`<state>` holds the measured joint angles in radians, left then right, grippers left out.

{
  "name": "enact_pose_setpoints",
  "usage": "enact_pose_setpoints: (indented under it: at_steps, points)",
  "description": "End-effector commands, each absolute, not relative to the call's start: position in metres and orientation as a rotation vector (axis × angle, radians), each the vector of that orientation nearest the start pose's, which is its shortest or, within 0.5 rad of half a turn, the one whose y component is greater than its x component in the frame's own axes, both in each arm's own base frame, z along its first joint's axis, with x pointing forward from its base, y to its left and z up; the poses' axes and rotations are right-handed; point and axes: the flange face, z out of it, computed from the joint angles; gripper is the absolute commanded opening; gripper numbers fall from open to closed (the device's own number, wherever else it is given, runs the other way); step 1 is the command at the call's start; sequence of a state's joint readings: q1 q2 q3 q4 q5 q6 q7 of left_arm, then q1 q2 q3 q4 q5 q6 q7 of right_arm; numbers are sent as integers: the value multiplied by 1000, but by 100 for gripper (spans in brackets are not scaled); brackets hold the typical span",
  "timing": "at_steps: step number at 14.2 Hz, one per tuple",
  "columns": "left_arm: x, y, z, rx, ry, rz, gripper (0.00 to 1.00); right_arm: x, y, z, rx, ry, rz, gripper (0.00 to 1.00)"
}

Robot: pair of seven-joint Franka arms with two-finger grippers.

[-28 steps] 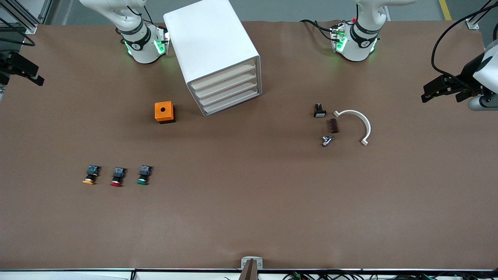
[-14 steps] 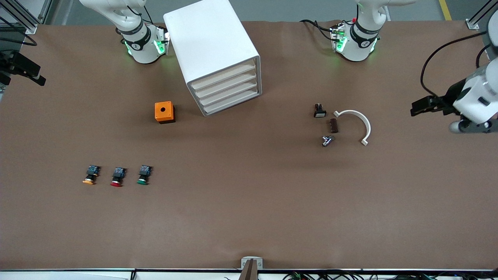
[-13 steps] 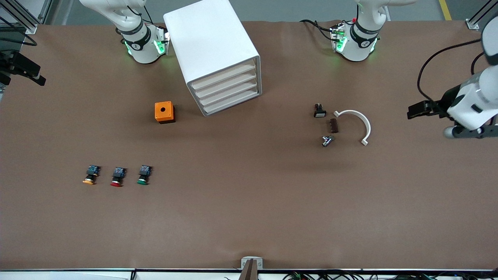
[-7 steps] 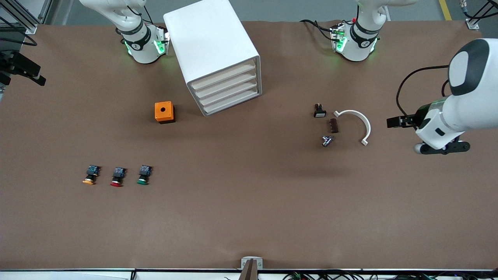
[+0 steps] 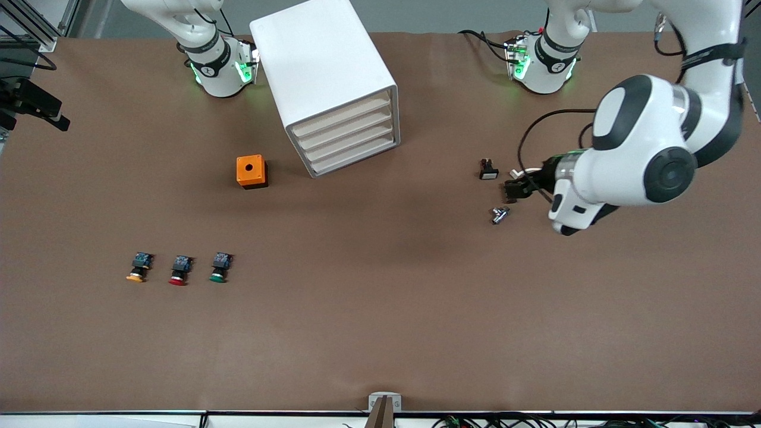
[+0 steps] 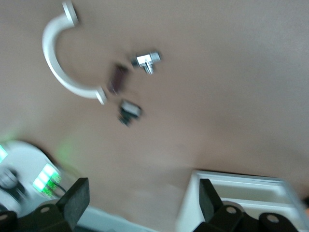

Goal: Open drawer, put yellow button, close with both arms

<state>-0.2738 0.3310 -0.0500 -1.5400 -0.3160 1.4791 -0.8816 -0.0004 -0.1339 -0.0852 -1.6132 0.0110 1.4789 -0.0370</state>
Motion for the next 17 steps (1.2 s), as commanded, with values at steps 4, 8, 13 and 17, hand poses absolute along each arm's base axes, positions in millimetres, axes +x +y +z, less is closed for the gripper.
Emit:
enact_pose_setpoints:
  at_steps: [4,8,13,17]
  points:
    - [573,-330,402,-2545,-1417,1034,100,506,-52,662,-3137,80,19,100]
    - [562,-372,355,-2125,-1683,1229,100,519,-56,643,-3139,-21,58,100]
    - [525,-420,327,-1613,-1735,1387,100,575,-65,563,-3132,-12,236,100]
    - [504,-451,301,-1402,-1719,1429,96,591,-81,542,-3166,17,162,100]
